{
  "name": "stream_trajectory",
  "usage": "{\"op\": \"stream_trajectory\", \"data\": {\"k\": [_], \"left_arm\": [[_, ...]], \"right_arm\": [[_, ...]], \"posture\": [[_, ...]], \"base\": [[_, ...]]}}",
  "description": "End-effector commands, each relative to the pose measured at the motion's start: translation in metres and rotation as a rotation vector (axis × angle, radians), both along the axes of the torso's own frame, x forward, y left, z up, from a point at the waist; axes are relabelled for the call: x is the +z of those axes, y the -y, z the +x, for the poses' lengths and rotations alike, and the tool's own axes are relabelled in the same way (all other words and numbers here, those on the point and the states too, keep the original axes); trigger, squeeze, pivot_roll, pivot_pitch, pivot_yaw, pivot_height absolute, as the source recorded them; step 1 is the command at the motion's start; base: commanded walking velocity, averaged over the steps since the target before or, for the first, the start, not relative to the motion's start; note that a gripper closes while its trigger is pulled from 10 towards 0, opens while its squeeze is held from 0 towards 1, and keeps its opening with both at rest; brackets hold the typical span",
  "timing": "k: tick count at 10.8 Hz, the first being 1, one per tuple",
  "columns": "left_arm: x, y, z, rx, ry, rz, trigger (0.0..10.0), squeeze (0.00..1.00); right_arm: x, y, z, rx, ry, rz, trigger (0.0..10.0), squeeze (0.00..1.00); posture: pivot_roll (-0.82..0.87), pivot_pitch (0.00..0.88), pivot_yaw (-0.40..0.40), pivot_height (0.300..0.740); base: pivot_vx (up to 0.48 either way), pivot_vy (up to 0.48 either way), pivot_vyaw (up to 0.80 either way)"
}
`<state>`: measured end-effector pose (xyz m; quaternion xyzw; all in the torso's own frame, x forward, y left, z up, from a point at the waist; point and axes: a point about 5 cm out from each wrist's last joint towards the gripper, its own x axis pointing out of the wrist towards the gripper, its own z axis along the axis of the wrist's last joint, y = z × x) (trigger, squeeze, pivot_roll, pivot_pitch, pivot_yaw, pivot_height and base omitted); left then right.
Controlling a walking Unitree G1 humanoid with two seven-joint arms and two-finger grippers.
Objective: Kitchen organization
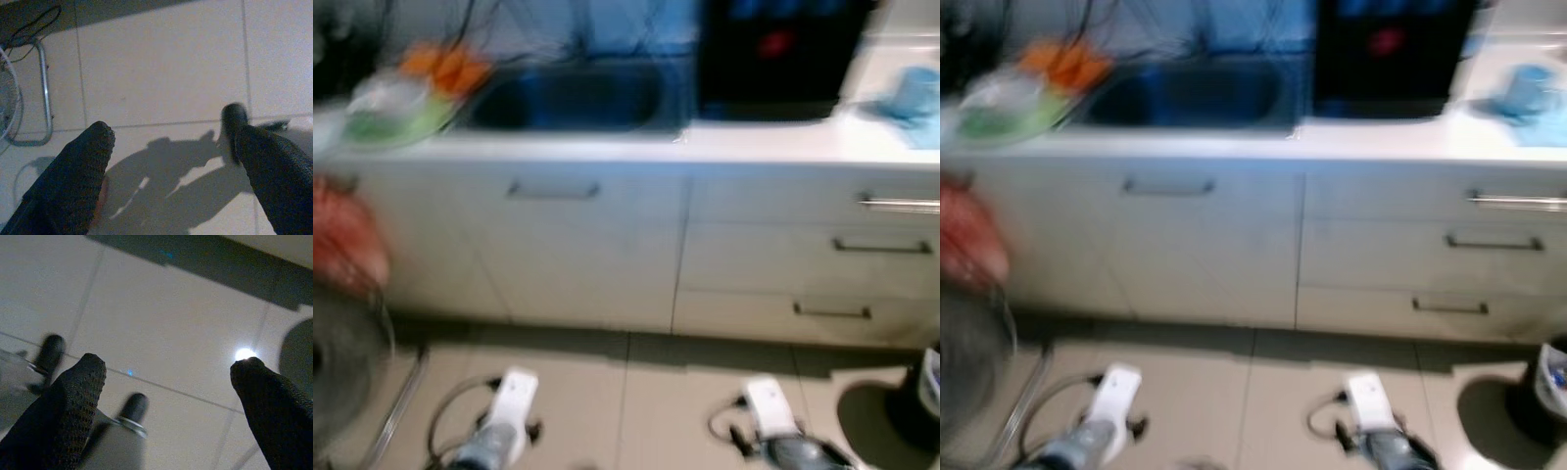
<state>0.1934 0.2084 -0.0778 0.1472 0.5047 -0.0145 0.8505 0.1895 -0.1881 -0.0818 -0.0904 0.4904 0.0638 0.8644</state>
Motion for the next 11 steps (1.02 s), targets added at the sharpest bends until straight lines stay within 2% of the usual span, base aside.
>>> {"op": "stream_trajectory", "data": {"k": [1, 2, 3, 5, 7, 9, 10, 11], "left_arm": [[0.004, -0.001, 0.007, 0.024, 0.029, 0.014, 10.0, 0.0], [0.007, -0.005, 0.012, 0.104, 0.057, -0.014, 10.0, 0.0], [0.009, -0.004, 0.016, 0.103, 0.071, -0.026, 10.0, 0.0], [0.014, 0.009, 0.028, 0.123, 0.101, -0.151, 10.0, 0.0], [0.017, 0.02, 0.036, 0.117, 0.129, -0.195, 10.0, 0.0], [0.022, 0.024, 0.043, 0.085, 0.161, -0.203, 10.0, 0.0], [0.026, 0.021, 0.049, 0.083, 0.203, -0.198, 10.0, 0.0], [0.03, 0.022, 0.054, 0.071, 0.235, -0.219, 10.0, 0.0]], "right_arm": [[0.0, 0.005, -0.002, -0.008, -0.008, -0.007, 10.0, 0.0], [0.0, 0.006, -0.001, -0.01, -0.006, -0.003, 10.0, 0.0], [0.0, 0.006, -0.001, -0.011, -0.005, -0.003, 10.0, 0.0], [0.0, 0.005, -0.001, -0.025, 0.0, 0.008, 10.0, 0.0], [0.001, 0.006, -0.001, -0.055, 0.016, 0.018, 10.0, 0.0], [0.008, 0.014, 0.009, -0.123, 0.097, 0.006, 10.0, 0.0], [0.016, 0.018, 0.022, -0.181, 0.159, 0.058, 10.0, 0.0], [0.021, 0.021, 0.029, -0.187, 0.201, 0.058, 10.0, 0.0]], "posture": [[0.11, 0.0, 0.065, 0.74], [0.11, 0.0, 0.063, 0.74], [0.12, 0.0, 0.061, 0.74], [0.11, 0.0, 0.063, 0.74], [0.11, 0.0, 0.064, 0.74], [0.11, 0.0, 0.069, 0.74], [0.1, 0.0, 0.071, 0.74], [0.1, 0.0, 0.071, 0.74]], "base": [[0.0, 0.0, 0.0], [0.0, 0.0, 0.0], [0.0, 0.0, 0.0], [0.0, 0.0, 0.0], [0.0, 0.0, 0.0], [0.0, 0.0, 0.0], [0.0, 0.0, 0.0], [0.0, 0.0, 0.0]]}}
